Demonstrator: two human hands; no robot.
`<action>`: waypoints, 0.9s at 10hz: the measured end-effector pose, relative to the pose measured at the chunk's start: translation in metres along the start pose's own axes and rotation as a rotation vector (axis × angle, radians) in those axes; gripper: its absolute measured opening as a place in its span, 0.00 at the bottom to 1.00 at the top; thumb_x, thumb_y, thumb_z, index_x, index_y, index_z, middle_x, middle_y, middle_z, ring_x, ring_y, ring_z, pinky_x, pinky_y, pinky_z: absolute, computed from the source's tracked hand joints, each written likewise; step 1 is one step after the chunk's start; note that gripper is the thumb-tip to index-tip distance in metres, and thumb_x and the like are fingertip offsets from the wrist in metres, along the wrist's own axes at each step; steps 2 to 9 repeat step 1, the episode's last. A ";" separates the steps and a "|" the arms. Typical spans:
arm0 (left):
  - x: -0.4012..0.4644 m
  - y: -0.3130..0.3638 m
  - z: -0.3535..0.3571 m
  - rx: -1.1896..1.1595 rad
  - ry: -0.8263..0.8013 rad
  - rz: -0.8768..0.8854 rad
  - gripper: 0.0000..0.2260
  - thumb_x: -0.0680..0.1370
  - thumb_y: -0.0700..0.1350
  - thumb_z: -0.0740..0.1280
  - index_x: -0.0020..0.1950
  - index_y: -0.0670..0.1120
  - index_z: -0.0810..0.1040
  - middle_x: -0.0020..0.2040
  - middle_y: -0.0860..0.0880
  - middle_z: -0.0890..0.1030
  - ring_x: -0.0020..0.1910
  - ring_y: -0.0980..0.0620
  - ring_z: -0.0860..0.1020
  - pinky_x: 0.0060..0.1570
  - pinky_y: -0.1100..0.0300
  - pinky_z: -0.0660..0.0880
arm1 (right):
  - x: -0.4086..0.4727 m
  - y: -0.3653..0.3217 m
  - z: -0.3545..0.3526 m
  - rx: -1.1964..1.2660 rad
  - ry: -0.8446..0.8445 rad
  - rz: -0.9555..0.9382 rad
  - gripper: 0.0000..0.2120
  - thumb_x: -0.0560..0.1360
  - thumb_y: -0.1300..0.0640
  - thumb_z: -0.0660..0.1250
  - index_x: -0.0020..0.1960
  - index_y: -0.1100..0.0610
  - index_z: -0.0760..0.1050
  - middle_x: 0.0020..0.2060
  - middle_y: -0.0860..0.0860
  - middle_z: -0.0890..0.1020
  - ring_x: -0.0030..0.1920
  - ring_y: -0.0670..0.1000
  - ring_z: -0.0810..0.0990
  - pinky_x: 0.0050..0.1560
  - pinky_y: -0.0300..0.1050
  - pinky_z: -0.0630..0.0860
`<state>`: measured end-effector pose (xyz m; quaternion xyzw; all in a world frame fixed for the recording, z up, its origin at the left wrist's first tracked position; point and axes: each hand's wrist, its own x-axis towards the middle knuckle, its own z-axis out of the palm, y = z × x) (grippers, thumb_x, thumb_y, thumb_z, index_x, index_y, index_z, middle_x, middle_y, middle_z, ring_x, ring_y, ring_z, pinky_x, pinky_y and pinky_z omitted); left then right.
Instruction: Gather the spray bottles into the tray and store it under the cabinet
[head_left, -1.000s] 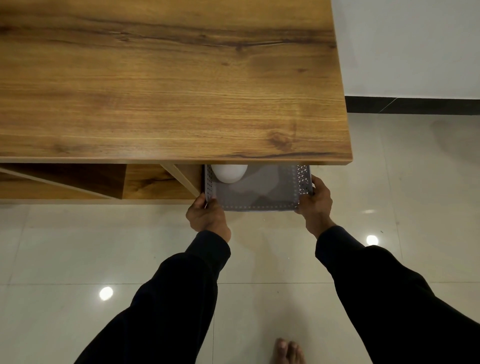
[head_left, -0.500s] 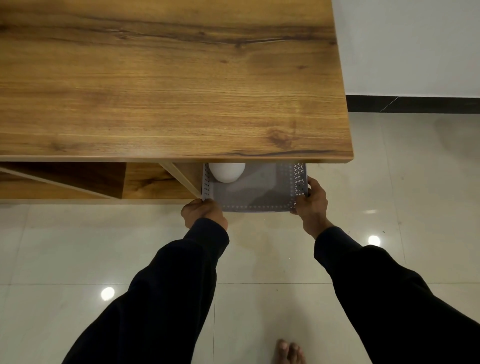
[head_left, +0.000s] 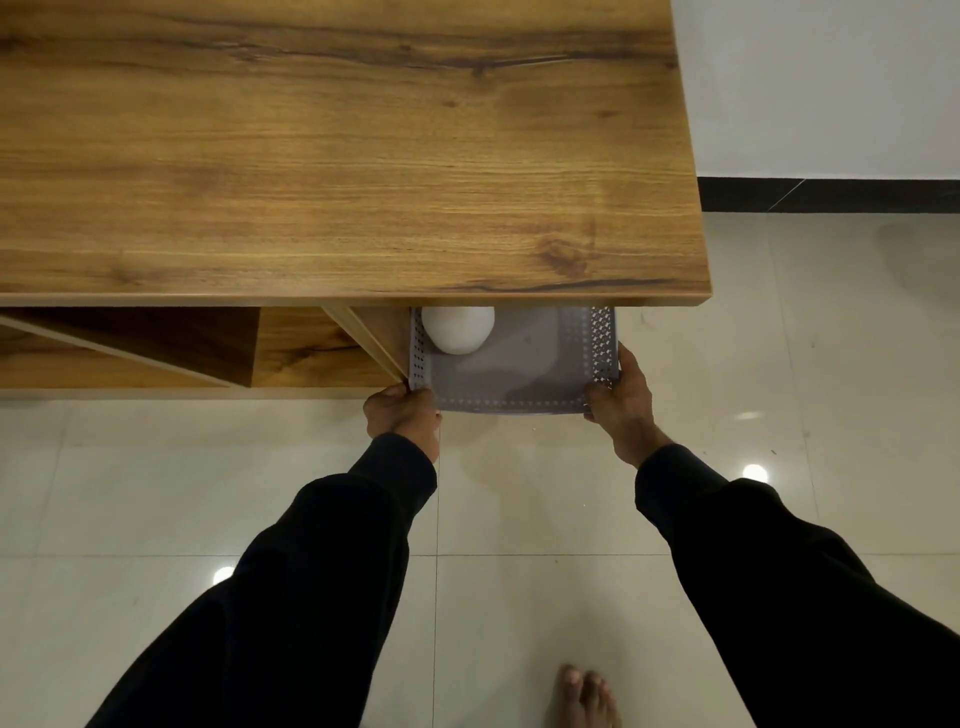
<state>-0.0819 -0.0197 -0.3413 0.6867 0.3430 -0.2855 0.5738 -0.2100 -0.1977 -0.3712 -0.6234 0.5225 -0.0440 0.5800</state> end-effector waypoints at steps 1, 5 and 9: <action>-0.005 0.002 -0.012 0.153 0.057 0.016 0.19 0.74 0.41 0.75 0.62 0.40 0.75 0.64 0.40 0.80 0.59 0.41 0.79 0.64 0.49 0.76 | -0.003 -0.005 0.000 -0.055 0.019 0.093 0.38 0.76 0.55 0.69 0.80 0.51 0.53 0.71 0.55 0.73 0.68 0.61 0.74 0.67 0.62 0.72; -0.005 0.002 -0.012 0.153 0.057 0.016 0.19 0.74 0.41 0.75 0.62 0.40 0.75 0.64 0.40 0.80 0.59 0.41 0.79 0.64 0.49 0.76 | -0.003 -0.005 0.000 -0.055 0.019 0.093 0.38 0.76 0.55 0.69 0.80 0.51 0.53 0.71 0.55 0.73 0.68 0.61 0.74 0.67 0.62 0.72; -0.005 0.002 -0.012 0.153 0.057 0.016 0.19 0.74 0.41 0.75 0.62 0.40 0.75 0.64 0.40 0.80 0.59 0.41 0.79 0.64 0.49 0.76 | -0.003 -0.005 0.000 -0.055 0.019 0.093 0.38 0.76 0.55 0.69 0.80 0.51 0.53 0.71 0.55 0.73 0.68 0.61 0.74 0.67 0.62 0.72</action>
